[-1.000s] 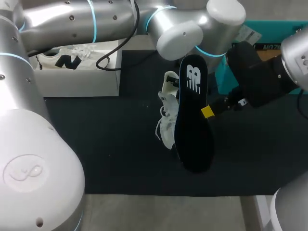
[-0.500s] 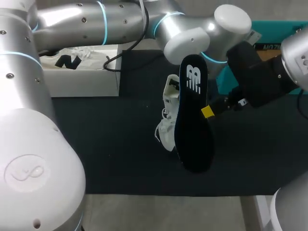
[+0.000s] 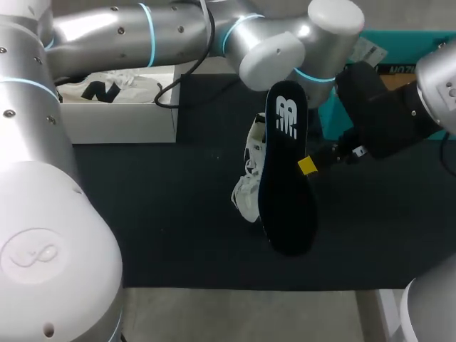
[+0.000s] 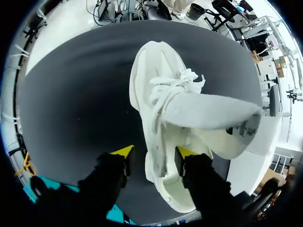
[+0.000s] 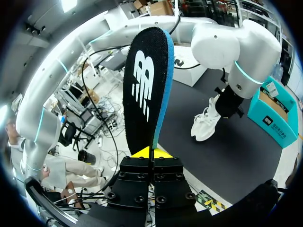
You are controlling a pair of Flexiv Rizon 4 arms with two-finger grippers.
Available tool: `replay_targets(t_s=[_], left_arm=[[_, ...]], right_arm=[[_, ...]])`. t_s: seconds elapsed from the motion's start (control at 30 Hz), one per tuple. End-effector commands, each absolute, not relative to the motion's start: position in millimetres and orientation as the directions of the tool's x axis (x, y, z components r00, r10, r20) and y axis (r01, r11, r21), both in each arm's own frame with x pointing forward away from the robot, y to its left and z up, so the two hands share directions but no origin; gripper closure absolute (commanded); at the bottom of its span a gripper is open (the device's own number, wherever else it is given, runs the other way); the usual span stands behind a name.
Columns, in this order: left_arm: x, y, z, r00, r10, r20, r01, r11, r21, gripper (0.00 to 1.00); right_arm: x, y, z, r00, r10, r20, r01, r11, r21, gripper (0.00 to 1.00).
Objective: Take the shoe out of the shoebox, open the shoe tongue, remove and reinsert the insole, then place the shoe into the shoebox
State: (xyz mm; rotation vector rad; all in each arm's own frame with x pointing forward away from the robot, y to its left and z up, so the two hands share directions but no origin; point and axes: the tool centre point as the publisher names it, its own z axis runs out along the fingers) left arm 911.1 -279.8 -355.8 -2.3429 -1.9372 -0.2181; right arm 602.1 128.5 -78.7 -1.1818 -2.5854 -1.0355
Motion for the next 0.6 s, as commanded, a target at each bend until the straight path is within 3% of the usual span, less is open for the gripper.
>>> replay_targets(t_s=[0.03,0.27,0.6], left_arm=[[904,-265,-329,0.18,0.982,0.048,0.981,-0.183,0.068,0.0],[905,-273,-291,0.128,0.983,-0.132,0.987,-0.113,0.118,0.0],[908,-287,-238,0.173,0.92,-0.351,0.978,-0.118,0.172,0.0]], right_arm=[[606,133,-78,-0.688,0.626,0.366,0.707,0.467,0.531,1.0],[606,133,-78,-0.688,0.626,0.366,0.707,0.467,0.531,1.0],[606,133,-78,-0.688,0.626,0.366,0.707,0.467,0.531,1.0]])
